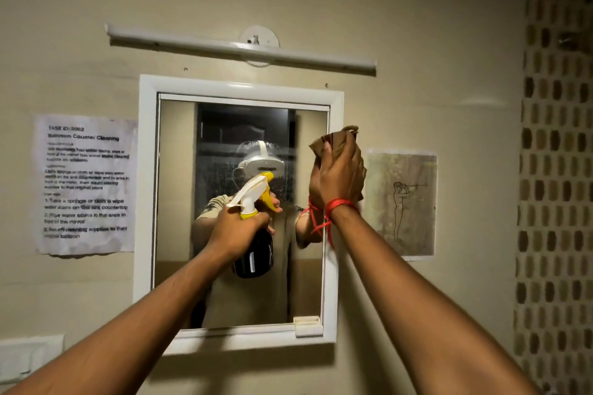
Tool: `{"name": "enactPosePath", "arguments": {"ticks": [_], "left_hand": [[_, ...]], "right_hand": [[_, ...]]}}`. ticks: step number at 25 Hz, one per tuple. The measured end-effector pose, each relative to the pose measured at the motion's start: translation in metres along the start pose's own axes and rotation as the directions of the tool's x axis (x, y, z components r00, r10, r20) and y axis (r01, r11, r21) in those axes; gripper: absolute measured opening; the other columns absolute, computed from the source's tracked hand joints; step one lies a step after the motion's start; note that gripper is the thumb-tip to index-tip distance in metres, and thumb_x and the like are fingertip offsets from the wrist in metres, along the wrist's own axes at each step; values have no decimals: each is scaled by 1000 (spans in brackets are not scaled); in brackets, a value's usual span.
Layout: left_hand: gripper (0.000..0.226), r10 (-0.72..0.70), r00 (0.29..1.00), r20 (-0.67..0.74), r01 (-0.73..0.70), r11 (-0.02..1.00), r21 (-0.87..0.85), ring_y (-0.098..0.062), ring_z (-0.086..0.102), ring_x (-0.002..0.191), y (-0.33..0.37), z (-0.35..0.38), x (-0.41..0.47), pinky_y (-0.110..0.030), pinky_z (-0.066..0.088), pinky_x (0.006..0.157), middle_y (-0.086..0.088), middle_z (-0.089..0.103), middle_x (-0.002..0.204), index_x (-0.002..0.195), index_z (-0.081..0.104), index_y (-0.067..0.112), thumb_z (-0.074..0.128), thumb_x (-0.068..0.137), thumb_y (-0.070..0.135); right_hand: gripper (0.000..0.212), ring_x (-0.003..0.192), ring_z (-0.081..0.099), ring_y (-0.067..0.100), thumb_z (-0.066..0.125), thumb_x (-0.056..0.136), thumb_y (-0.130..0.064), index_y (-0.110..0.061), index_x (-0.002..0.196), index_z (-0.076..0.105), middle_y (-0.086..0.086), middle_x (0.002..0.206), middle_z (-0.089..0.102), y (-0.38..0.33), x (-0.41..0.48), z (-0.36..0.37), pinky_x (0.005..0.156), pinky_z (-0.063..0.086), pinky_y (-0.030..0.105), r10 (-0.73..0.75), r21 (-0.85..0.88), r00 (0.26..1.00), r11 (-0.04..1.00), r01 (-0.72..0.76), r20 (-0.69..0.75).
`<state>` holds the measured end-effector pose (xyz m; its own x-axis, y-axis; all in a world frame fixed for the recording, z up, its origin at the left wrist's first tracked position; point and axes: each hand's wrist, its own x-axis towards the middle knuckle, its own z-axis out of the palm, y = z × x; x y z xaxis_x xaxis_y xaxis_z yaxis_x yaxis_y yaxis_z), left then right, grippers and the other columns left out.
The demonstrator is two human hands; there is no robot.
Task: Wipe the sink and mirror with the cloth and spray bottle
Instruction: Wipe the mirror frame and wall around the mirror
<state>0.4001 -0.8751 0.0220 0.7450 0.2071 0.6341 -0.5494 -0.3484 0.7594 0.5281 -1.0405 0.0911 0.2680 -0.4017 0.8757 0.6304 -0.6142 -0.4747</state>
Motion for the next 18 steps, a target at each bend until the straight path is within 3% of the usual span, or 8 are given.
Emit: {"name": "enactPosePath", "arguments": {"ticks": [2,6,9,11,12,15,18], "left_hand": [[21,24,1000,-18,-24,1000,-1,-23,77,77,6,-15,8,-33,64,77,-7,80,90,97,76,7,66,84,-5],[22,42,996,-77,-41,999,13,-5,71,60,20,-54,8,-15,55,57,-1,76,78,96,75,0,62,85,-13],[24,62,991,-119,-56,997,55,-19,79,83,24,-88,3,-25,61,69,-9,80,93,100,77,0,65,80,-7],[22,71,985,-160,-63,997,55,-34,78,92,24,-114,0,-42,64,81,-15,80,99,105,76,9,66,86,2],[19,89,982,-167,-80,995,63,-31,79,90,24,-126,-2,-40,64,81,-15,81,97,104,76,17,65,92,6],[19,113,982,-154,-88,983,164,-6,76,70,24,-161,-19,-16,57,71,4,79,77,98,69,31,66,96,13],[20,27,979,-201,22,972,234,-15,73,69,18,-223,-37,-31,59,75,7,73,74,102,66,33,74,90,18]], "right_hand": [[59,132,54,32,49,102,-44,-12,151,44,12,149,53,-25,42,13,107,42,43,-34,-49,999,998,32,-41],[56,144,43,30,39,102,-43,-13,148,49,14,154,47,-55,77,31,121,31,46,-138,-218,978,971,102,-157],[51,145,41,29,35,102,-42,-16,141,54,11,152,50,-74,77,39,124,24,47,-259,-289,960,932,219,-105],[47,140,45,30,37,102,-42,-16,137,56,10,146,55,-112,64,60,123,26,46,-413,-247,910,880,406,26],[45,136,48,30,39,101,-42,-16,134,58,10,142,58,-137,53,73,121,28,46,-480,-202,873,850,486,79],[42,126,53,31,40,98,-39,-14,124,61,11,130,63,-208,12,109,115,33,44,-592,-69,789,791,608,162],[39,122,55,33,44,96,-36,-11,118,63,14,123,64,-266,-23,133,115,34,46,-618,60,765,783,619,182]]}}
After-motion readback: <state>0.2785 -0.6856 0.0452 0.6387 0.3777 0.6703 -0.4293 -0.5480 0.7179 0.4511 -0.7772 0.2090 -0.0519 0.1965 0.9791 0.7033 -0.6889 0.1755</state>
